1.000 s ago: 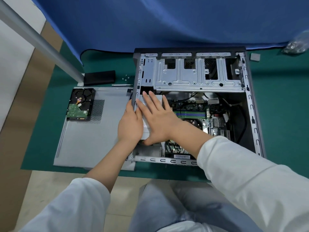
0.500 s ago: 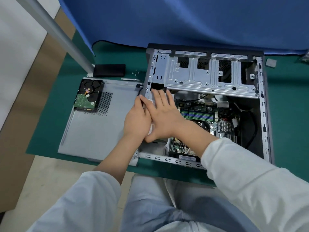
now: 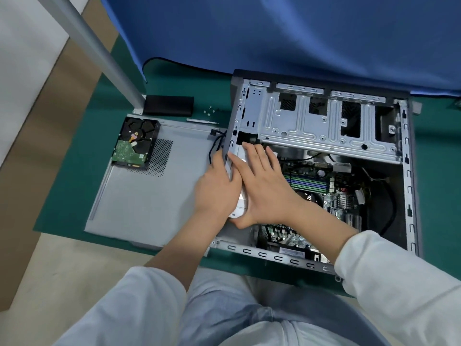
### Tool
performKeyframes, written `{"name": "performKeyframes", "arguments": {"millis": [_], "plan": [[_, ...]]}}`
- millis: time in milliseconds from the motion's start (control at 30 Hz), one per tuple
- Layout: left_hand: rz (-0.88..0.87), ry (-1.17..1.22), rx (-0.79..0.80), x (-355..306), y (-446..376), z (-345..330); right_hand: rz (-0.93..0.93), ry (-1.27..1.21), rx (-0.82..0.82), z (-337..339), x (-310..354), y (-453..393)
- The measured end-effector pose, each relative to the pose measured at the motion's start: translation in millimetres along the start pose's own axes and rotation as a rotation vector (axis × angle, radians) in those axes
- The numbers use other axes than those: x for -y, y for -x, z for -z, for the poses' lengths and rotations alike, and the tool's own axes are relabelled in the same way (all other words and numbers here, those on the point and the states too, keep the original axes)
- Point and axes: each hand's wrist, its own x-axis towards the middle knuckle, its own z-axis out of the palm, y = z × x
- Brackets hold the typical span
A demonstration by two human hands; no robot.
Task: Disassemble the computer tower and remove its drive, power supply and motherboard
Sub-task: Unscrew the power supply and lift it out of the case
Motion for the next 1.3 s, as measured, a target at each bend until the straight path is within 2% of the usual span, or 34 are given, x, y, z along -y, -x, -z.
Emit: {"name": "performKeyframes", "arguments": {"millis": [300,467,633,733,833,933,1000,1133,1200,1300], "plan": [[-0.048,-0.002,0.031,2,2,-5,-0.002,-0.084,0.072,3,-30,32],[-0.039,0.057,0.008,6,2,-4,-0.021,-0.103,0.022,-2,-23,28],[-0.089,0.105,0.043,6,4,0,-0.066,-0.281,0.073,2,-33,44],[-0.087,0.100,0.062,8,3,1,-0.199,-0.439,0.065,2,-28,47],[-0.070,0.098,0.049,9,2,2,-0.368,-0.542,-0.024,-8,-13,44],[-0.076,0.073,0.043,10,2,1,-0.656,-0.719,-0.151,-18,3,45],[-0.085,0.057,0.037,10,2,1,-0.822,-0.799,-0.178,-20,9,43],[-0.097,0.040,0.040,9,2,1,-0.856,-0.855,-0.060,-9,2,36],[-0.085,0.045,0.043,9,3,1,-0.855,-0.793,-0.002,-3,-2,34],[-0.081,0.086,0.054,9,3,0,-0.871,-0.739,-0.031,-5,-5,36]]}}
